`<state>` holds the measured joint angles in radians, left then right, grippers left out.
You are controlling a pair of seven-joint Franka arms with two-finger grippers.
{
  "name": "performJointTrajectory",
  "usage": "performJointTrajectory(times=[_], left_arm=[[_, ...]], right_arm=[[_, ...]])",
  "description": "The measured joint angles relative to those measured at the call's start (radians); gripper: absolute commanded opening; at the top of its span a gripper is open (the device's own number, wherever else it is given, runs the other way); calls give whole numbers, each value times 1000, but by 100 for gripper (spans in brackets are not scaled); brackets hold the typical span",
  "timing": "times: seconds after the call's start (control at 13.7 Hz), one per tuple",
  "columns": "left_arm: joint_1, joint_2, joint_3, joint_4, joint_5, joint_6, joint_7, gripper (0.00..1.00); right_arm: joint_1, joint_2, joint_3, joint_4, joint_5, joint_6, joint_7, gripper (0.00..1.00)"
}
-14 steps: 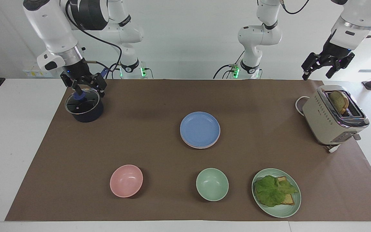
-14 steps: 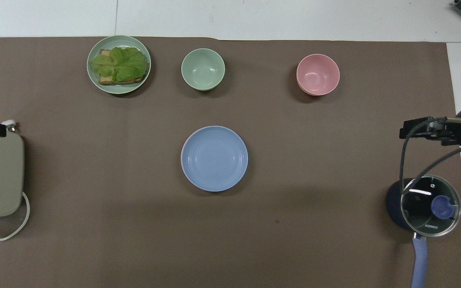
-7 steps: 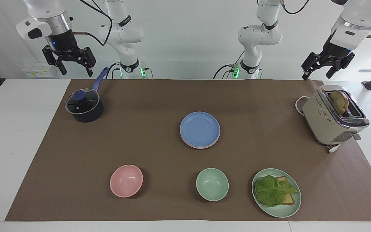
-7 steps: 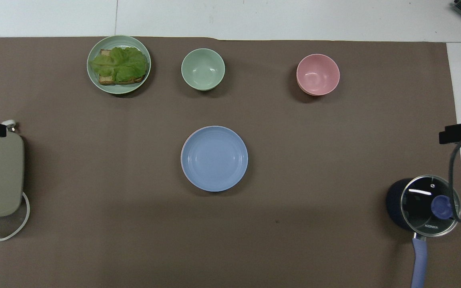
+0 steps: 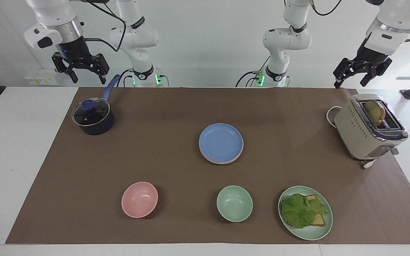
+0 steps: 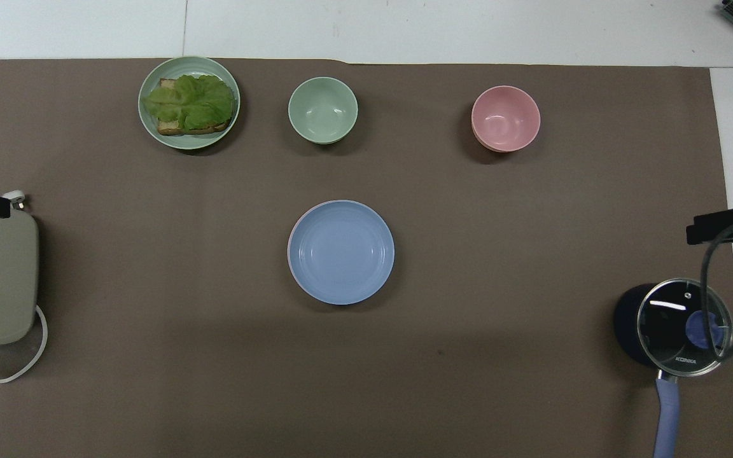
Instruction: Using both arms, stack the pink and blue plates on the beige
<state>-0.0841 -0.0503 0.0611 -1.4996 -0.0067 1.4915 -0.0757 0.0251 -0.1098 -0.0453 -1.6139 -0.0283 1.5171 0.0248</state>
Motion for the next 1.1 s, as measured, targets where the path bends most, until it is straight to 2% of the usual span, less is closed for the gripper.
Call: performJointTrajectory(times=[1.1], left_arm=[[0,0,0,0,0,0,0,100]], right_arm=[[0,-24,0,-38,3,-34,0,100]])
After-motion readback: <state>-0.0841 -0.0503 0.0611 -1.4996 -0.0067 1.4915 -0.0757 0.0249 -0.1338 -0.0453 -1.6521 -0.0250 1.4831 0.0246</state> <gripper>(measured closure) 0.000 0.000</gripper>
